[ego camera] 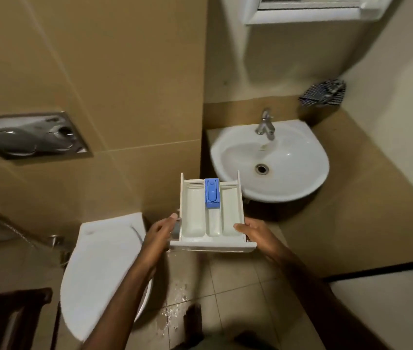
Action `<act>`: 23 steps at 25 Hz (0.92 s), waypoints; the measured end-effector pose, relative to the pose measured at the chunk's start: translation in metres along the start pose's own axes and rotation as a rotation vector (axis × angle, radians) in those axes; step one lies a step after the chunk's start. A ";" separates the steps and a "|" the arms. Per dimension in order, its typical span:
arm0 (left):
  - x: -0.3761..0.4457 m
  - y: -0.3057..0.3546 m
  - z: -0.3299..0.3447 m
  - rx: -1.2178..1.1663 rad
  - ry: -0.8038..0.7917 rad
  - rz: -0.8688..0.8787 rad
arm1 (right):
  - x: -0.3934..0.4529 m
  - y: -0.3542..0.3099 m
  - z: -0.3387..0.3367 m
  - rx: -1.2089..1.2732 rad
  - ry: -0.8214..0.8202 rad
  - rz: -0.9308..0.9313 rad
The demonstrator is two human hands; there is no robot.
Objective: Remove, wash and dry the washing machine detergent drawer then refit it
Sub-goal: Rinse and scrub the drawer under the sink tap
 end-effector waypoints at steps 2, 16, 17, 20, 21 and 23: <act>0.037 0.022 0.030 0.022 -0.174 -0.021 | 0.006 -0.008 -0.026 0.033 -0.022 0.026; 0.159 0.070 0.216 -0.185 -0.148 -0.139 | 0.123 -0.061 -0.249 0.043 -0.128 0.202; 0.162 0.070 0.226 -0.210 -0.111 -0.144 | 0.129 -0.070 -0.263 0.051 -0.110 0.179; 0.167 0.071 0.257 -0.315 0.041 -0.141 | 0.142 -0.088 -0.301 0.169 0.073 0.154; 0.166 0.071 0.266 -0.368 0.096 -0.135 | 0.146 -0.087 -0.307 0.239 0.182 0.176; 0.163 0.071 0.283 -0.484 0.188 -0.143 | 0.144 -0.076 -0.307 0.324 0.319 0.233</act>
Point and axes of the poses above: each hand's wrist, its own x-axis towards the middle knuckle, its own z-axis out of the palm, y = z × x, the point moved 3 cm from there along x, towards the middle knuckle, and after that the axes turned 8 degrees about z, right-handed, at the moved point
